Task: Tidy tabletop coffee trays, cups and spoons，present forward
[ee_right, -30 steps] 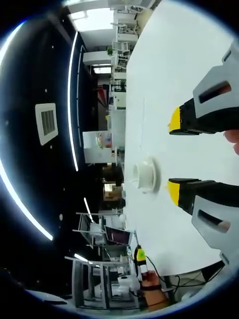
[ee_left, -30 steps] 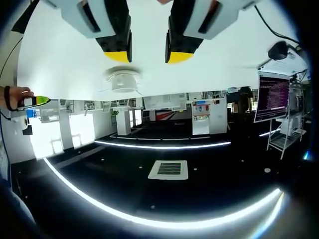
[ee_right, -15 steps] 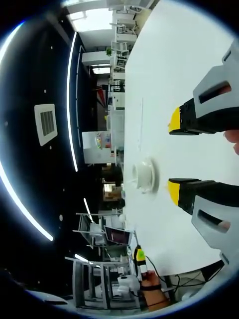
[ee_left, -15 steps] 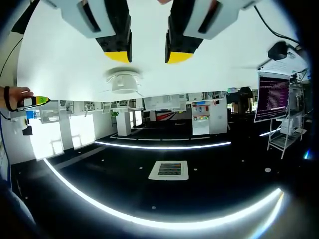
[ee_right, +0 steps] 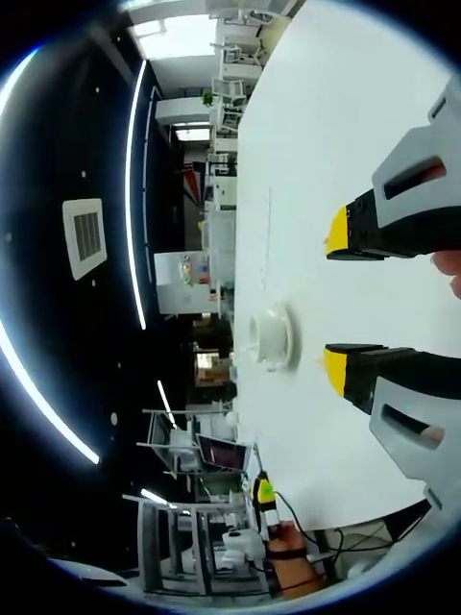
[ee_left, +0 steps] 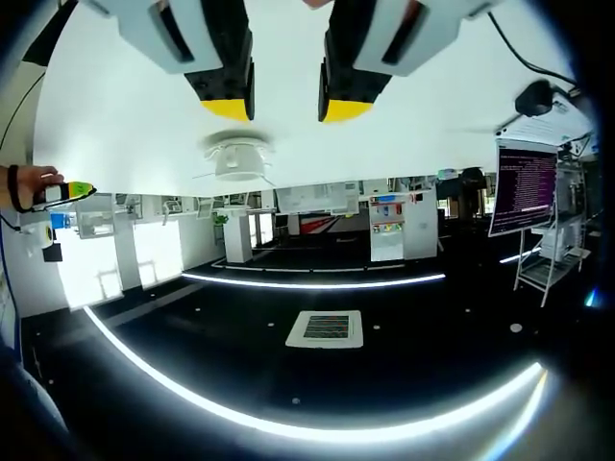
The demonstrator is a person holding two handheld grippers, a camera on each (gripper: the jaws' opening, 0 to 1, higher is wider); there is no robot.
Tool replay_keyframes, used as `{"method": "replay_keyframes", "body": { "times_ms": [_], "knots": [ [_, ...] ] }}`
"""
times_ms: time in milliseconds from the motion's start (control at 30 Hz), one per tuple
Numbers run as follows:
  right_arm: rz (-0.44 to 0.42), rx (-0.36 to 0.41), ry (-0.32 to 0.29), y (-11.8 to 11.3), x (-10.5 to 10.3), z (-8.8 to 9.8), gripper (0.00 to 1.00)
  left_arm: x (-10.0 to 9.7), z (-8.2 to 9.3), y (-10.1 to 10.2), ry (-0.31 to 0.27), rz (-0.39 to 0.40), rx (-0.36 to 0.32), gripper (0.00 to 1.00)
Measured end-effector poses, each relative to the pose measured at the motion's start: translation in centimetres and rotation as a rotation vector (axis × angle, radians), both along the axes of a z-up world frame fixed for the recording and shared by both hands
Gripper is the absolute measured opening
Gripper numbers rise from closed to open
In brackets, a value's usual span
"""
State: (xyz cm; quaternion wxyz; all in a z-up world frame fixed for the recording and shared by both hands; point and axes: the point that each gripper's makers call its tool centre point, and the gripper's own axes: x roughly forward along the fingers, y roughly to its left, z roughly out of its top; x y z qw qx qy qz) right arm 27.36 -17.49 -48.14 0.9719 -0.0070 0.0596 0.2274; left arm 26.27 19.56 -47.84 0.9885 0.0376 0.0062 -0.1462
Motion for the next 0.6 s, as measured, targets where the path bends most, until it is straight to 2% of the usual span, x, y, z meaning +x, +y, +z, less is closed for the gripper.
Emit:
{"method": "replay_keyframes", "body": {
  "times_ms": [600],
  "knots": [
    [-0.004,0.006,-0.005,-0.15,-0.34,0.13,0.35,-0.34,0.1,-0.08,-0.001,0.001,-0.004,0.28]
  ]
}}
